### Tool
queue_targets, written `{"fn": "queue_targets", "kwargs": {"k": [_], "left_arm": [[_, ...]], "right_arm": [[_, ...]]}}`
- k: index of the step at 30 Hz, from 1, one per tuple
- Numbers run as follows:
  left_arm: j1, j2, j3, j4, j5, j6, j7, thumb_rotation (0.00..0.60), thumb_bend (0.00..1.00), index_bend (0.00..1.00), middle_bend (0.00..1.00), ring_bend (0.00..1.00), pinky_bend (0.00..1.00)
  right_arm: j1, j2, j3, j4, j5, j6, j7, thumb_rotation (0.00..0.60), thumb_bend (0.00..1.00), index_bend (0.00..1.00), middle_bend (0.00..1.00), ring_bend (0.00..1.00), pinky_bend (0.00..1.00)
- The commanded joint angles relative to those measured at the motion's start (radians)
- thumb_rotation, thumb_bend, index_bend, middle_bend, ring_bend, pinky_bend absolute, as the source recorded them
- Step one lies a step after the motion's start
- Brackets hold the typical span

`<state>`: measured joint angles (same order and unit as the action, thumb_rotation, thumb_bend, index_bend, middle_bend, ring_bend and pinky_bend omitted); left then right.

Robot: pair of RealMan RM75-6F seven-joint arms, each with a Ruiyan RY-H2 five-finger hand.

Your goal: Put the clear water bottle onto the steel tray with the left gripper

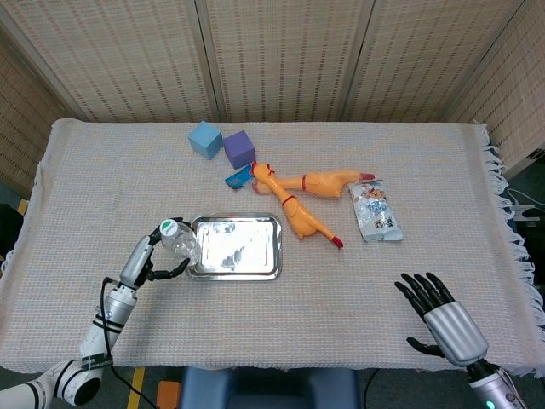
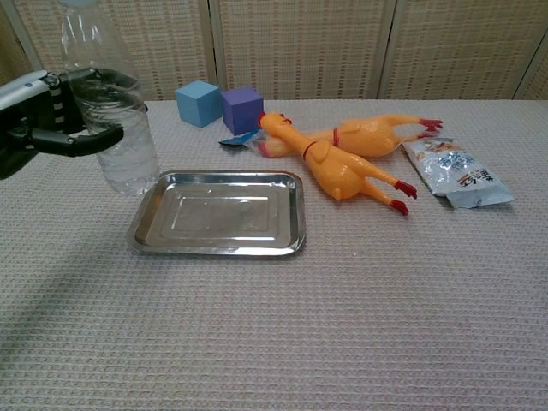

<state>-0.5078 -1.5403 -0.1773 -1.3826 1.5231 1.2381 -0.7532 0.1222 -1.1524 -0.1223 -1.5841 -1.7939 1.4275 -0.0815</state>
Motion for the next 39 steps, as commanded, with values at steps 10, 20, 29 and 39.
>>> {"fn": "queue_targets", "kwargs": {"k": [10,20,29,39], "left_arm": [[-0.088,-0.206,-0.040,0.167,-0.026,-0.003,0.061,0.600,0.43,0.22,0.24,0.08,0.25],[-0.114,-0.356,-0.007,0.354,-0.013,0.008,0.063,0.600,0.43,0.22,0.24,0.07,0.24],[-0.107,-0.419,0.023,0.508,-0.039,-0.037,-0.007,0.600,0.43,0.21,0.23,0.07,0.23],[-0.109,-0.429,0.026,0.572,-0.049,-0.052,-0.043,0.600,0.41,0.04,0.07,0.00,0.09]], "right_arm": [[0.015,-0.005,0.006,-0.005,0.030,-0.043,-0.009,0.546,0.09,0.00,0.00,0.00,0.00],[0.012,0.007,0.002,-0.005,0.021,-0.025,0.014,0.545,0.09,0.00,0.00,0.00,0.00],[0.008,0.011,-0.005,-0.004,0.002,-0.009,0.020,0.545,0.09,0.00,0.00,0.00,0.00],[0.007,0.006,-0.005,-0.003,0.007,-0.014,0.010,0.544,0.09,0.00,0.00,0.00,0.00]]}}
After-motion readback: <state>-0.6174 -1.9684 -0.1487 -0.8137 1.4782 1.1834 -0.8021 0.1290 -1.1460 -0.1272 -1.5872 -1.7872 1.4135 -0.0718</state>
